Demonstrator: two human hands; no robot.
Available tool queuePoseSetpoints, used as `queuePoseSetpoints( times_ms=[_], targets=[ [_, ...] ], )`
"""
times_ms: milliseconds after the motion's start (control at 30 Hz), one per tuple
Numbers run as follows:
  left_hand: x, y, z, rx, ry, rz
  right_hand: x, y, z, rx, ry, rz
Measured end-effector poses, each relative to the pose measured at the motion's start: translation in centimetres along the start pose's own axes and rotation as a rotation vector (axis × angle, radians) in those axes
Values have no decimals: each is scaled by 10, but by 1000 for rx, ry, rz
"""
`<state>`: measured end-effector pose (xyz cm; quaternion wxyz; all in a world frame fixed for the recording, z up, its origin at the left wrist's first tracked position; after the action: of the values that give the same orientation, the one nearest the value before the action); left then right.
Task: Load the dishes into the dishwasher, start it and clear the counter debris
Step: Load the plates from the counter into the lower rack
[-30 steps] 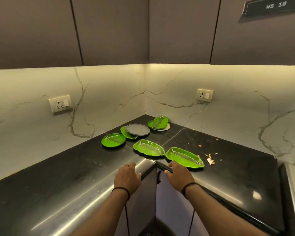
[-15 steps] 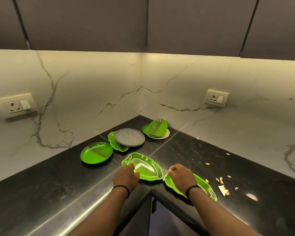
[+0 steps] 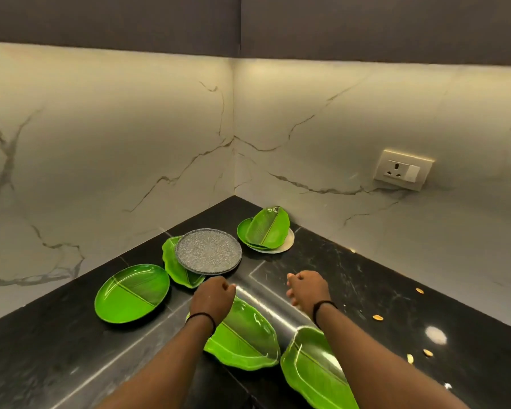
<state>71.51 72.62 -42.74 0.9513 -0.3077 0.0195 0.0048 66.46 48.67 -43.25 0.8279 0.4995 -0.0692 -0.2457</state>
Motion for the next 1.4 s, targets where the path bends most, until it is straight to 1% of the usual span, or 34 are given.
queuePoseSetpoints(
  times_ms=[67, 133, 233, 300, 400, 467, 600, 667, 767, 833, 900, 1067, 1233, 1333, 1400],
  targets=[
    [25, -6, -13, -28, -3, 47, 41, -4, -9, 117, 18, -52],
    [47, -11, -22, -108, -3, 90, 77, -5, -17, 188, 31, -88],
    [86, -13, -50, -287, 9, 229, 138, -14, -39, 256, 80, -160],
    [109, -14, -70, -410, 15, 301, 167, -18, -51, 298, 79, -192],
    [140, -18, -100, -605, 15, 416, 206, -25, -66, 321, 35, -206],
    [159, -21, -120, -707, 13, 467, 228, -31, -76, 291, 19, -204],
    [196, -28, -147, -883, -41, 566, 266, -43, -99, 291, 60, -218],
    [213, -28, -153, -932, -64, 605, 282, -46, -109, 291, 81, -229],
    [229, -23, -162, -887, -36, 634, 293, -52, -117, 268, 92, -250],
    [238, -18, -167, -839, -29, 643, 298, -52, -113, 255, 48, -237],
    [243, -15, -166, -794, -62, 647, 298, -49, -109, 247, 16, -217],
    [232, -17, -162, -755, -145, 712, 286, -58, -102, 304, 53, -228],
    [223, -26, -146, -658, -158, 655, 270, -52, -62, 326, 27, -146],
    [207, -32, -136, -586, -154, 612, 253, -56, -26, 327, -45, -133],
    [194, -35, -136, -515, -113, 584, 241, -65, 0, 292, -108, -147]
  ],
)
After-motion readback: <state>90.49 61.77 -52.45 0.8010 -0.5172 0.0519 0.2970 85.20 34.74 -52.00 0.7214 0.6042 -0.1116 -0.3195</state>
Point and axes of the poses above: each hand's wrist, its own x-axis towards the middle knuckle, its own z-axis out of the back of the hand, y = z × x, the point moved 7 cm from there along x, towards the middle knuckle, and after that the axes turned 5 degrees about z, right-handed, at the moved point
